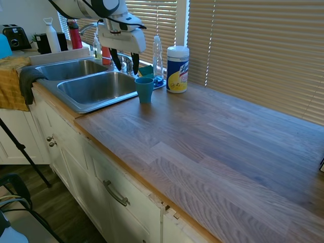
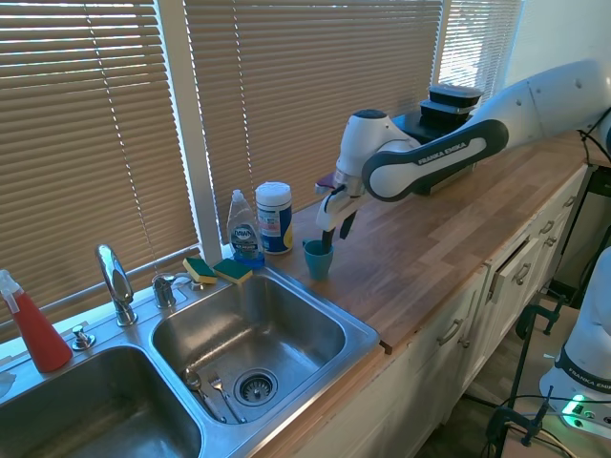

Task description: Put the mug in the sink

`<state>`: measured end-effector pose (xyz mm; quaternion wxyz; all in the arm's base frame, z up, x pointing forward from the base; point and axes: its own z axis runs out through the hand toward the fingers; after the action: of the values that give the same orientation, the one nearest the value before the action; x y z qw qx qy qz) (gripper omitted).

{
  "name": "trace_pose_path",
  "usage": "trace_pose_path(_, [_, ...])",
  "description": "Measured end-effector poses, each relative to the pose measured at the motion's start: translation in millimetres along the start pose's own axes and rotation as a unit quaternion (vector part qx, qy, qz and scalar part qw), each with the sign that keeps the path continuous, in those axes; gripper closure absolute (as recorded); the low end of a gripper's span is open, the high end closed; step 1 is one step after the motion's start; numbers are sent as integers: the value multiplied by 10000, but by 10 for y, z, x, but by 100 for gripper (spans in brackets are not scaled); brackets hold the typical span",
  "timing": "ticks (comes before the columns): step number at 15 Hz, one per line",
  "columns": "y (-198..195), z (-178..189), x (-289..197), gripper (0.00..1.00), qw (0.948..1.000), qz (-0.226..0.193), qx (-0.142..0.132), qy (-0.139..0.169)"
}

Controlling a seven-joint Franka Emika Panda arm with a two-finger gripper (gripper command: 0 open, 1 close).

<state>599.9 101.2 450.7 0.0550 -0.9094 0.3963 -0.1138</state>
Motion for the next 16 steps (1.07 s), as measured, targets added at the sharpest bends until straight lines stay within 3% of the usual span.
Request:
trace_pose_path(4, [-311,544,146,0,9997,115,-204,-10])
trace_pose_path(5, [-332,680,169,100,9996,131,-266,-40])
trace_pose_path(8, [-324,919,192,100,9990,193,-391,-121])
trace_pose_path(16, [-333,1022,212,100,9986,230,-455,-165])
